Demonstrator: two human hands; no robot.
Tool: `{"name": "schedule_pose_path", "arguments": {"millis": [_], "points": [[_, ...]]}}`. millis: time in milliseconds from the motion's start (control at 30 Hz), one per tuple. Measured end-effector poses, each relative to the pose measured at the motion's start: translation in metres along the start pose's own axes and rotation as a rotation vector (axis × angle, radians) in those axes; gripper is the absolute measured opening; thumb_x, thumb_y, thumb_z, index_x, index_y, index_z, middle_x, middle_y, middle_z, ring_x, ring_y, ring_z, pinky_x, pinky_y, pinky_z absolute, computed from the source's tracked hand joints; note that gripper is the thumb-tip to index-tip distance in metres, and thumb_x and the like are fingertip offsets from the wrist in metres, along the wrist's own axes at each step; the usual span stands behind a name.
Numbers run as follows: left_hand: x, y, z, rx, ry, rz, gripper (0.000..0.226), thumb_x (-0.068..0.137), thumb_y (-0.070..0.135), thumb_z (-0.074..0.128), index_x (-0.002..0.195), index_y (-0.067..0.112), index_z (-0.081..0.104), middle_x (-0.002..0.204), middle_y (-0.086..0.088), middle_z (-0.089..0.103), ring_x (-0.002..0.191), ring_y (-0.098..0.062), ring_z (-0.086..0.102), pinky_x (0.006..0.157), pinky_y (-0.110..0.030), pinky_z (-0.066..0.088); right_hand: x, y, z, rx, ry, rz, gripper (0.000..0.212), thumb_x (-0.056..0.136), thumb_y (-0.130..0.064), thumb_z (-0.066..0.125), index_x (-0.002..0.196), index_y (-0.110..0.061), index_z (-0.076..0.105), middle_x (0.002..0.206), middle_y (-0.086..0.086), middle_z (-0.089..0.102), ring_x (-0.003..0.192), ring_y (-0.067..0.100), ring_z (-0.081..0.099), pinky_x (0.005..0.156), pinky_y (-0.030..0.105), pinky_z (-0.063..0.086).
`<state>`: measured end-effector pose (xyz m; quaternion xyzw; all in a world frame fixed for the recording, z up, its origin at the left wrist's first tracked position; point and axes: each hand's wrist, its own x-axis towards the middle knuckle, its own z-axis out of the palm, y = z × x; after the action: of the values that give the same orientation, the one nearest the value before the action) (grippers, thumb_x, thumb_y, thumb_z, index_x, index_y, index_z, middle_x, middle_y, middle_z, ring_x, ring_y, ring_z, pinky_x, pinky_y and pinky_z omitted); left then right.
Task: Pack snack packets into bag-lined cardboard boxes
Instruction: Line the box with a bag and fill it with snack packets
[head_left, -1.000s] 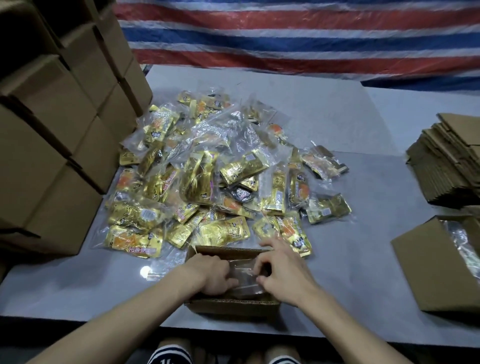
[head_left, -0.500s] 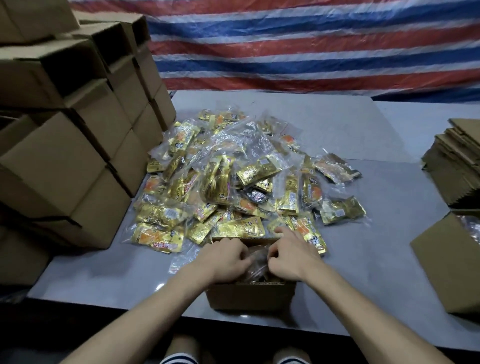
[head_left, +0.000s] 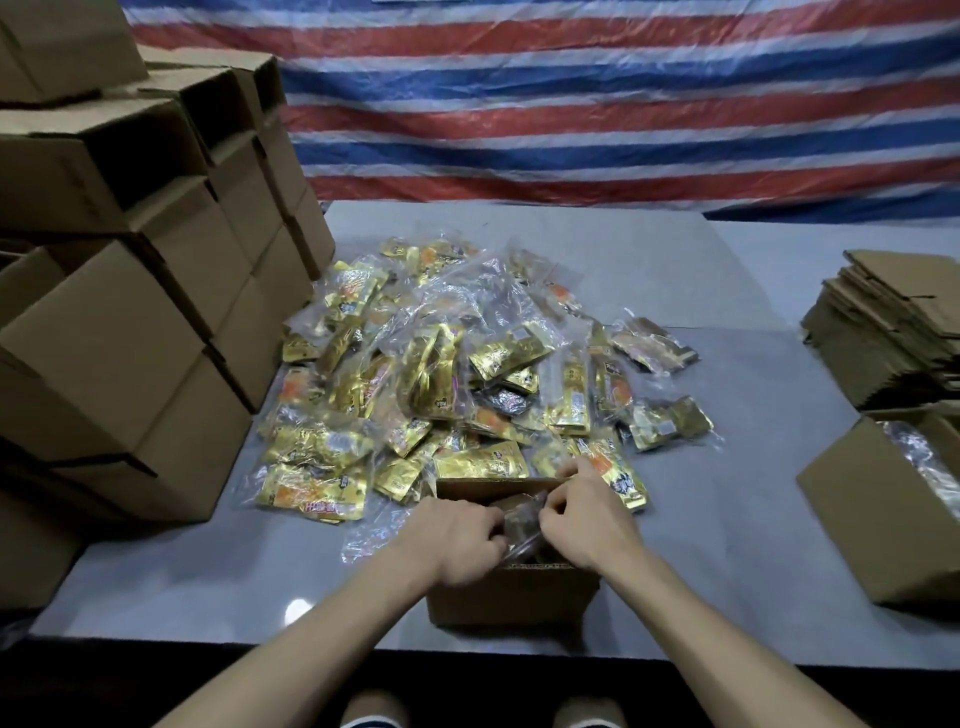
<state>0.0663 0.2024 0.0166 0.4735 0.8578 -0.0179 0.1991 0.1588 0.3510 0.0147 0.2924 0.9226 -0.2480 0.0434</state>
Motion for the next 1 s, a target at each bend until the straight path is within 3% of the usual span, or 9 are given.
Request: {"name": "schedule_pose_path", "arguments": {"millis": [333, 433, 500, 533, 600, 700, 833, 933, 1000], "points": [[0.000, 0.000, 0.003, -0.038, 0.047, 0.023, 0.023, 0.095, 0.041, 0.040, 0.095, 0.026, 0.057, 0.102, -0.004, 0.071, 0.096, -0.029, 0.065, 0.070, -0.037, 0.037, 0.000, 0.006, 0.007, -0.009, 0.041, 0.010, 0.029, 0.088, -0.036, 0.063, 0.063, -0.022, 0.067, 0.138, -0.008, 0.041, 0.107, 0.016, 0.054, 0.074, 0.027, 0.039], [-0.002, 0.001, -0.006, -0.459, 0.128, 0.026, 0.021, 0.093, 0.042, 0.052, 0.087, 0.027, 0.065, 0.078, 0.009, 0.070, 0.079, -0.014, 0.065, 0.066, -0.032, 0.044, 0.001, 0.007, 0.009, -0.010, 0.057, 0.009, 0.028, 0.088, -0.037, 0.065, 0.065, -0.022, 0.065, 0.132, -0.009, 0.043, 0.098, 0.014, 0.051, 0.071, 0.027, 0.038], [0.001, 0.006, -0.022, -0.810, 0.310, 0.014, 0.029, 0.092, 0.042, 0.054, 0.072, 0.023, 0.062, 0.061, 0.007, 0.065, 0.061, -0.013, 0.062, 0.062, -0.034, 0.048, 0.000, 0.008, 0.010, 0.015, 0.073, 0.033, 0.023, 0.085, -0.038, 0.067, 0.070, -0.023, 0.056, 0.123, -0.009, 0.051, 0.092, 0.016, 0.052, 0.070, 0.029, 0.039], [0.009, 0.007, -0.030, -0.846, 0.423, 0.022, 0.033, 0.093, 0.043, 0.053, 0.069, 0.021, 0.060, 0.059, 0.004, 0.064, 0.058, -0.016, 0.061, 0.062, -0.036, 0.049, -0.001, 0.008, 0.010, 0.048, 0.076, 0.061, 0.022, 0.083, -0.038, 0.068, 0.078, -0.025, 0.050, 0.115, -0.008, 0.057, 0.090, 0.019, 0.055, 0.069, 0.030, 0.040], [0.036, 0.010, -0.045, -0.715, 0.525, 0.039, 0.031, 0.097, 0.040, 0.049, 0.075, 0.021, 0.060, 0.065, 0.003, 0.065, 0.064, -0.017, 0.062, 0.063, -0.036, 0.050, -0.004, 0.007, 0.010, 0.094, 0.069, 0.110, 0.028, 0.079, -0.038, 0.066, 0.094, -0.028, 0.045, 0.103, -0.008, 0.059, 0.092, 0.024, 0.060, 0.070, 0.032, 0.041], [0.093, 0.013, -0.057, -0.399, 0.365, 0.056, 0.020, 0.100, 0.021, 0.046, 0.108, 0.020, 0.064, 0.108, 0.001, 0.069, 0.098, -0.022, 0.065, 0.076, -0.037, 0.050, -0.010, 0.007, 0.009, 0.087, 0.080, 0.112, 0.022, 0.078, -0.034, 0.061, 0.089, -0.021, 0.047, 0.107, -0.007, 0.058, 0.092, 0.026, 0.059, 0.071, 0.034, 0.044], [0.149, 0.016, -0.043, 0.023, 0.056, 0.222, 0.066, 0.091, -0.002, 0.050, 0.149, 0.028, 0.041, 0.152, 0.003, 0.042, 0.128, -0.022, 0.054, 0.080, -0.035, 0.052, -0.018, 0.006, 0.009, 0.060, 0.058, 0.114, 0.028, 0.080, -0.033, 0.055, 0.077, -0.010, 0.041, 0.123, 0.000, 0.061, 0.095, 0.025, 0.057, 0.078, 0.036, 0.048], [0.172, 0.023, -0.034, 0.233, 0.034, 0.294, 0.076, 0.090, -0.003, 0.056, 0.154, 0.032, 0.032, 0.152, 0.002, 0.045, 0.127, -0.022, 0.056, 0.063, -0.025, 0.045, -0.018, 0.005, 0.009, 0.026, 0.044, 0.103, 0.024, 0.084, -0.034, 0.055, 0.074, -0.012, 0.051, 0.134, -0.002, 0.049, 0.101, 0.026, 0.056, 0.077, 0.033, 0.042], [0.175, 0.025, -0.031, 0.332, 0.023, 0.265, 0.067, 0.093, 0.002, 0.058, 0.151, 0.029, 0.036, 0.131, -0.002, 0.061, 0.111, -0.022, 0.063, 0.066, -0.028, 0.046, -0.015, 0.004, 0.008, 0.029, 0.030, 0.095, 0.021, 0.085, -0.034, 0.055, 0.078, -0.014, 0.056, 0.132, -0.003, 0.046, 0.103, 0.025, 0.055, 0.082, 0.034, 0.045]]}}
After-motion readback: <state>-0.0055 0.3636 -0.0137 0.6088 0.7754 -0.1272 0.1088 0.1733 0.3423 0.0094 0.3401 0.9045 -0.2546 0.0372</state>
